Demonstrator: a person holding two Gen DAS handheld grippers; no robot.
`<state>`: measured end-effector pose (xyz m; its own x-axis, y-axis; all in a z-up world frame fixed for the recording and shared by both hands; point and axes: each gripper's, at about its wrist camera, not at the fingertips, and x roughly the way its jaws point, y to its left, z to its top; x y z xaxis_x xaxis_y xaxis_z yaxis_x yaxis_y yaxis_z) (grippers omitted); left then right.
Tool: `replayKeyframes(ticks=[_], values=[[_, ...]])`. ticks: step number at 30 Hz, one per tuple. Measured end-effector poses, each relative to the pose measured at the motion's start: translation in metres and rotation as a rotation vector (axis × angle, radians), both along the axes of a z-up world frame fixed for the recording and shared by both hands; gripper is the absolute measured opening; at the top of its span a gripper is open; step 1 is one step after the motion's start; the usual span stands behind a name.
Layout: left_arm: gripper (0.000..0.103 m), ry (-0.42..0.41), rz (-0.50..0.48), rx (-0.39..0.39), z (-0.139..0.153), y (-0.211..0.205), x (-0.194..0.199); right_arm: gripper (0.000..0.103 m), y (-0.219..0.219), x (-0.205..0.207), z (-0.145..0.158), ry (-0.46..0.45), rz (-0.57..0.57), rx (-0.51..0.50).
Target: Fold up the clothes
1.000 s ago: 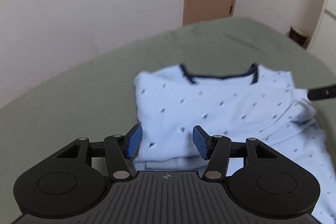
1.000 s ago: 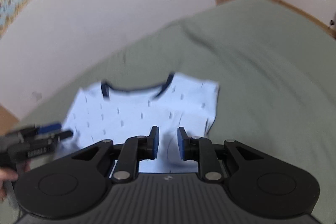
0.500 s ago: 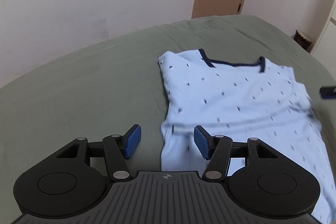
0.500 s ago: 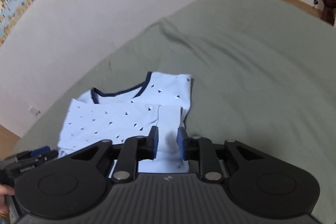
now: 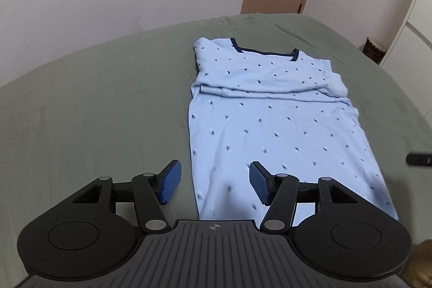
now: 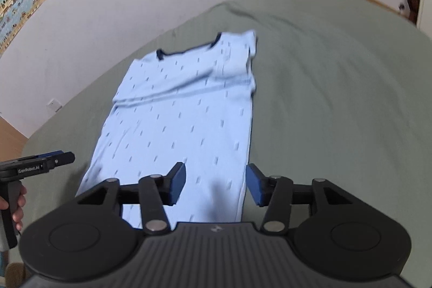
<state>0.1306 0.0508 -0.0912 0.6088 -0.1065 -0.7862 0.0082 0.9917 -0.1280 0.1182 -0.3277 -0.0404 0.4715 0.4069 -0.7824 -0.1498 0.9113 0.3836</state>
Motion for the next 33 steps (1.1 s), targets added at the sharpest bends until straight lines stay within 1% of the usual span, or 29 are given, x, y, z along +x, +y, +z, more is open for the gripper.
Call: replayKeyframes(ticks=[3, 8, 12, 17, 21, 26, 31, 33], values=[[0.055, -0.007, 0.007, 0.001, 0.005, -0.005, -0.021, 0.052, -0.002, -0.018, -0.001, 0.001, -0.019, -0.004], [0.055, -0.018, 0.011, 0.030, 0.007, -0.015, -0.047, 0.053, -0.002, -0.041, -0.001, -0.023, -0.027, -0.019], [0.055, -0.021, 0.018, 0.043, 0.004, -0.021, -0.061, 0.053, -0.002, -0.054, -0.001, -0.052, -0.032, -0.024], [0.055, -0.013, 0.027, 0.040, -0.001, -0.025, -0.073, 0.053, -0.003, -0.066, -0.002, -0.069, -0.029, -0.001], [0.055, -0.003, 0.032, 0.035, -0.007, -0.029, -0.082, 0.053, -0.002, -0.073, -0.010, -0.056, -0.031, 0.016], [0.055, -0.008, 0.064, -0.006, -0.016, -0.013, -0.090, 0.053, -0.004, -0.078, -0.019, -0.030, -0.047, 0.029], [0.055, -0.007, 0.096, -0.037, -0.023, 0.006, -0.090, 0.053, -0.019, -0.077, -0.026, 0.004, -0.100, 0.095], [0.055, -0.005, 0.108, -0.074, -0.027, 0.015, -0.088, 0.053, -0.023, -0.073, -0.032, 0.031, -0.119, 0.123]])
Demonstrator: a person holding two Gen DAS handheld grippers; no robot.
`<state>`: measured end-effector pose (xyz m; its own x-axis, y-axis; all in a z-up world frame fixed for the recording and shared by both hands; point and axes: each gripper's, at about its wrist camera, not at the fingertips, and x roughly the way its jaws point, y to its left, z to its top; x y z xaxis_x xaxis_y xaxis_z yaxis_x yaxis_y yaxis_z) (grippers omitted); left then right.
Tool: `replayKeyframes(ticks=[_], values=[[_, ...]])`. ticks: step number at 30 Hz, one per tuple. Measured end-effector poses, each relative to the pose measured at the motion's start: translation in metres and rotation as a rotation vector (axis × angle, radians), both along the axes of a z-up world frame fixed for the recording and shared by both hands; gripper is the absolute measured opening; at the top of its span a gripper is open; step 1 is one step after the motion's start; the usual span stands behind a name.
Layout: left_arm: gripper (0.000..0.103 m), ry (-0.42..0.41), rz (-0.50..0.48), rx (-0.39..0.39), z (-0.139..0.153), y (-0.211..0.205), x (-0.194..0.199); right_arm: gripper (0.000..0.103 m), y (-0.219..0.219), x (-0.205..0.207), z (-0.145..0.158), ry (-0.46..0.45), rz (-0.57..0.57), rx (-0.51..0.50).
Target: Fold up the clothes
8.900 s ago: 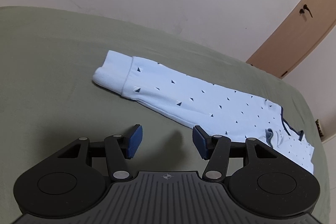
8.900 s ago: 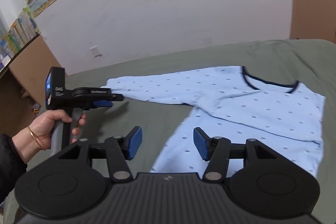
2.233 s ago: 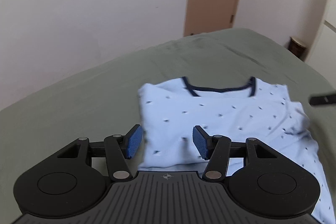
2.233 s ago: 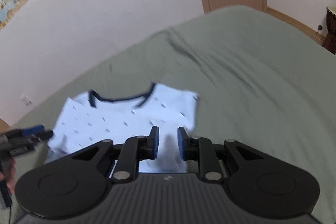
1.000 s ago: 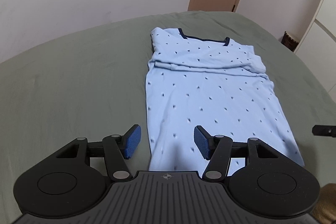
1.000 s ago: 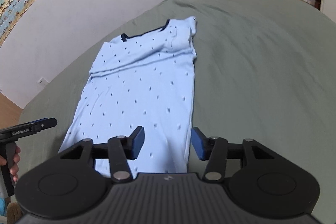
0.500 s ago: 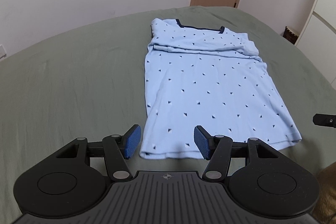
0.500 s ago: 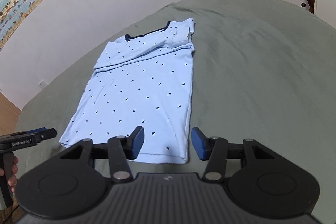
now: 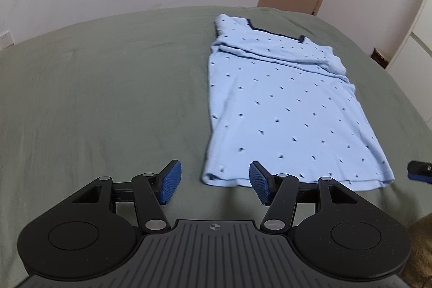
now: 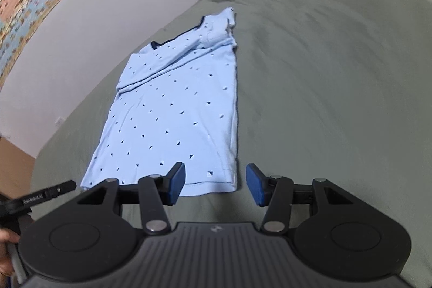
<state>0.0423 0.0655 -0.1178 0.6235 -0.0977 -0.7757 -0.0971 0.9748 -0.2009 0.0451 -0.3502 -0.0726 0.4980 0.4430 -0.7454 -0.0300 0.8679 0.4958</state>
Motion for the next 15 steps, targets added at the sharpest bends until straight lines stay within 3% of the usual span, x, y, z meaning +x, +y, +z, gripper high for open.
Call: replayKeyframes(ticks=[8, 15], values=[[0.054, 0.009, 0.029, -0.147, -0.020, 0.023, 0.005, 0.053, -0.007, 0.010, -0.014, 0.068, -0.032, 0.048], [0.051, 0.030, 0.025, -0.223, -0.038, 0.030, 0.015, 0.053, -0.004, 0.017, -0.022, 0.106, -0.018, 0.061]])
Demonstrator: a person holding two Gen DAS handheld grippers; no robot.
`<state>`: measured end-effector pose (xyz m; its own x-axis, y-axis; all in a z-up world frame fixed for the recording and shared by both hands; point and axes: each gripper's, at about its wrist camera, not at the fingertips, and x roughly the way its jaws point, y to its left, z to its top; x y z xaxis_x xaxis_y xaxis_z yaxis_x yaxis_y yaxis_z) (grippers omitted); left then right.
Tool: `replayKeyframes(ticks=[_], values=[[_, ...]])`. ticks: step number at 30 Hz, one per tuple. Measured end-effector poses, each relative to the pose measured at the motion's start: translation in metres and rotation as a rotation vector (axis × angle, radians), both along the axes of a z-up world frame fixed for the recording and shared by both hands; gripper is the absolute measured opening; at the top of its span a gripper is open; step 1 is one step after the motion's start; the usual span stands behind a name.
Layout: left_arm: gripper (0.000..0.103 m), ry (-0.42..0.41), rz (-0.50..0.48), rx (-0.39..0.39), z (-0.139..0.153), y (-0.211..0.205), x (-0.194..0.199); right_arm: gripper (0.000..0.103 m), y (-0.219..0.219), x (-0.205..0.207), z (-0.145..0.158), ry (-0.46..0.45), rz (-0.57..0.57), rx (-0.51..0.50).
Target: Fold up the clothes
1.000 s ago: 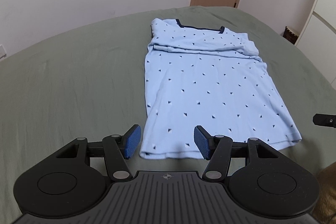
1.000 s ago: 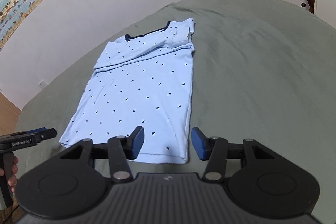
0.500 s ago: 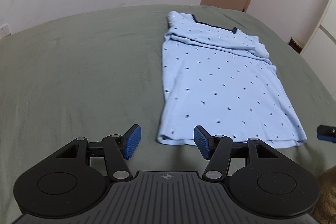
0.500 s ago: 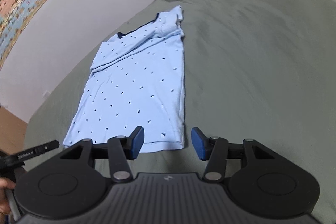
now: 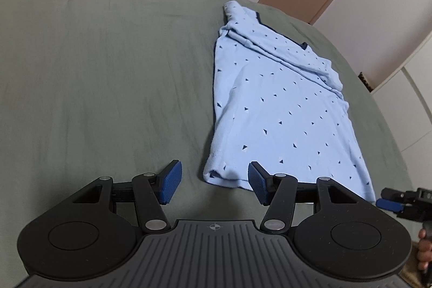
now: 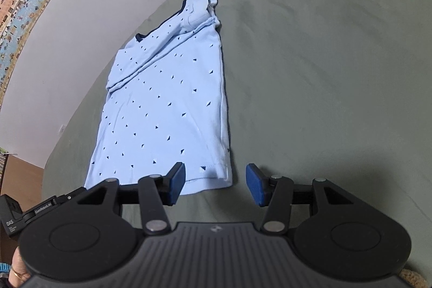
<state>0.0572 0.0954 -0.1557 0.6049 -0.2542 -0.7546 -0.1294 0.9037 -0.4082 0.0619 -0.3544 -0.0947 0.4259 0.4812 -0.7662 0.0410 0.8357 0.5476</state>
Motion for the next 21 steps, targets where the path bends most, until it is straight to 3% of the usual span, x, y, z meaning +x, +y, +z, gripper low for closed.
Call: replayKeyframes(ticks=[8, 15, 21], values=[[0.051, -0.010, -0.005, -0.015, -0.007, -0.001, 0.007, 0.052, 0.002, 0.014, -0.013, 0.064, -0.017, -0.010], [0.050, -0.006, 0.009, -0.035, -0.010, -0.003, 0.014, 0.042, 0.012, 0.027, -0.023, 0.087, -0.001, -0.024], [0.038, 0.001, 0.008, -0.020, -0.011, -0.007, 0.018, 0.031, 0.015, 0.033, -0.027, 0.092, 0.004, -0.038]])
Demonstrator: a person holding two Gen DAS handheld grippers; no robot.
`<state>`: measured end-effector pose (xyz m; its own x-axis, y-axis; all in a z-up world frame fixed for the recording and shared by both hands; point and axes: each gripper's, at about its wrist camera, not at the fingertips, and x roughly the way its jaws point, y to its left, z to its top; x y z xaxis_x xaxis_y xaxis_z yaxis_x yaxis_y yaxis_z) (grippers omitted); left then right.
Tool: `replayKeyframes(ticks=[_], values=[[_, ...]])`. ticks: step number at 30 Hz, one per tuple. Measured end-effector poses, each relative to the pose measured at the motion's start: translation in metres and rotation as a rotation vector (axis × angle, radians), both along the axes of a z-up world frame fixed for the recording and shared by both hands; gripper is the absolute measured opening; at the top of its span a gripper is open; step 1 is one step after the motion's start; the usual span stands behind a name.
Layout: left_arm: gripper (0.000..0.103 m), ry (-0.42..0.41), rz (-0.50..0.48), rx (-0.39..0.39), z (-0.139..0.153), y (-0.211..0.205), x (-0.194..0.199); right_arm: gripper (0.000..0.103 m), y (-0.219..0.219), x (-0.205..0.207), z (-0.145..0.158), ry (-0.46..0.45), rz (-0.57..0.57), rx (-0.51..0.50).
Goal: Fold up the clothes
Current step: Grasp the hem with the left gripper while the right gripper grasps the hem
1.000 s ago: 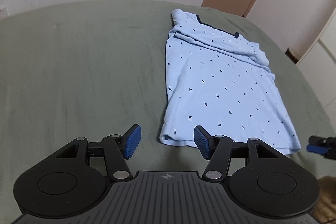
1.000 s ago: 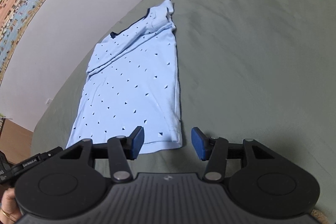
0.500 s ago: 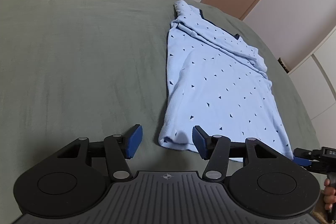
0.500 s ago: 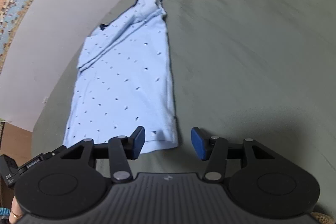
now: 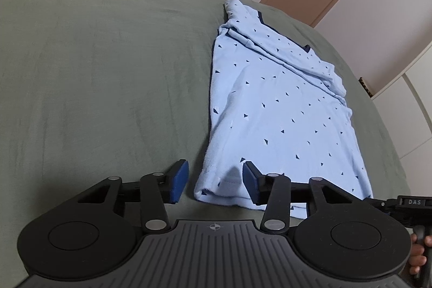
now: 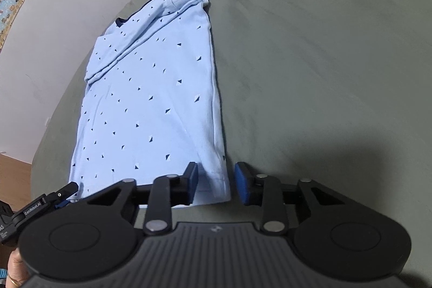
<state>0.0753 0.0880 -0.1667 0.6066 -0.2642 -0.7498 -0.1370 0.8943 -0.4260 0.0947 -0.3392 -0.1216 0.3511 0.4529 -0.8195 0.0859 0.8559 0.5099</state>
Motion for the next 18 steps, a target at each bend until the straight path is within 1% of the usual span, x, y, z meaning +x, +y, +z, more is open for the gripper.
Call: replayKeyframes(ticks=[2, 3, 5, 7, 10, 14, 18], values=[[0.032, 0.003, -0.002, 0.006, 0.000, -0.001, 0.001, 0.029, 0.000, 0.000, 0.000, 0.000, 0.000, 0.000], [0.030, 0.004, -0.002, 0.010, -0.001, -0.001, 0.001, 0.028, -0.001, 0.000, 0.000, 0.000, -0.001, 0.000], [0.025, 0.008, 0.001, 0.016, -0.001, 0.000, 0.001, 0.021, -0.002, -0.002, 0.000, 0.001, -0.001, 0.000], [0.022, 0.012, 0.005, 0.018, -0.001, 0.001, 0.001, 0.014, -0.002, -0.003, 0.000, 0.003, 0.003, 0.003], [0.016, 0.017, 0.003, 0.029, 0.000, 0.001, 0.000, 0.009, 0.000, -0.004, 0.001, -0.003, 0.007, 0.000], [0.010, 0.021, 0.002, 0.039, 0.004, -0.001, -0.001, 0.006, 0.000, -0.007, 0.005, -0.024, 0.001, 0.008], [0.008, 0.008, -0.008, 0.051, 0.016, -0.002, -0.001, 0.006, -0.006, -0.009, 0.011, -0.037, -0.021, 0.048]])
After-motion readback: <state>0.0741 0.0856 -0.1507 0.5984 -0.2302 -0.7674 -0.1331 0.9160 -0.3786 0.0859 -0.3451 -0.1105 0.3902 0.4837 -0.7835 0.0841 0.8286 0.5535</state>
